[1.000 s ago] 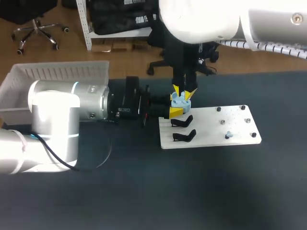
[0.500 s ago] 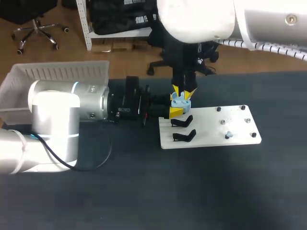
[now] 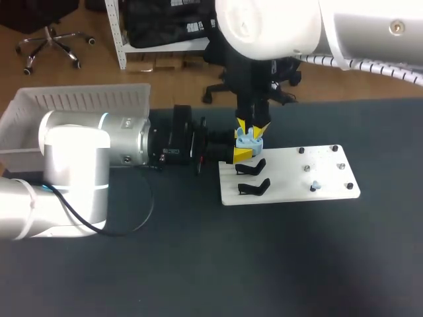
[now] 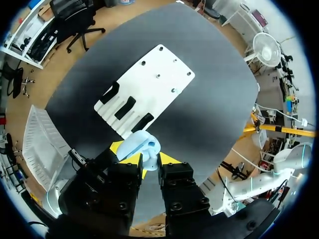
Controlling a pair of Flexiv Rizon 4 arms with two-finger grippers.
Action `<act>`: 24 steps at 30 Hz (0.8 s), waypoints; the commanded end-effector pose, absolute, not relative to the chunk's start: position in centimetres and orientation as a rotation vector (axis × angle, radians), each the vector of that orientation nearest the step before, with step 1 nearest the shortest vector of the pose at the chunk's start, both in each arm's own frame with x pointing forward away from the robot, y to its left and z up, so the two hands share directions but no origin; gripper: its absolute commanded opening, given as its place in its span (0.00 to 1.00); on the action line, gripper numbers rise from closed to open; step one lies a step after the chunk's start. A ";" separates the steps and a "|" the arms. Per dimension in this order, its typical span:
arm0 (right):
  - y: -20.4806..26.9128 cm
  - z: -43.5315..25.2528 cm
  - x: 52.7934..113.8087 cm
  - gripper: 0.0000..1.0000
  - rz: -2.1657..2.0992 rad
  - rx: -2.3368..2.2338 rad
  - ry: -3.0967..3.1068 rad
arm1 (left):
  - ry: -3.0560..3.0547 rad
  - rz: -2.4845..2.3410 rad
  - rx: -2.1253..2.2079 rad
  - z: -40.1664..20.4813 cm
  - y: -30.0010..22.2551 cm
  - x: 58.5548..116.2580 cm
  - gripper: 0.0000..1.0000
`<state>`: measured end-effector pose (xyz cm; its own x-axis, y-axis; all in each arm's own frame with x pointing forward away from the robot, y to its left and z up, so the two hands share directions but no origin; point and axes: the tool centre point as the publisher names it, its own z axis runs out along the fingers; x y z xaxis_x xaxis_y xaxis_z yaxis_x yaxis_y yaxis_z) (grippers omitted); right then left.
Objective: Pick up each earbud case from the left stands, insert the matching earbuds, close the lid, and place the case in the box.
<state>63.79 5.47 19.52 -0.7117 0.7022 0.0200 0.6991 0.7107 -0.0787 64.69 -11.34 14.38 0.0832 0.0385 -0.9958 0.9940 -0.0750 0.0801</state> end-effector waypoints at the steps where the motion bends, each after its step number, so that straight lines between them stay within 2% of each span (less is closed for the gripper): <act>1: 5.5 19.5 63.9 0.00 0.105 -1.171 -2.857 | 1.143 -1.182 1.331 14.4 -11.3 64.7 0.00; 24: 5.4 19.2 64.1 0.00 0.109 -1.174 -2.849 | 1.143 -1.182 1.331 14.4 -11.3 64.7 0.00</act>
<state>63.90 5.29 19.21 -0.7096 0.7041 0.0260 0.7005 0.7090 -0.0819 64.69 -11.34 14.38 0.0831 0.0385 -0.9958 0.9940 -0.0750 0.0801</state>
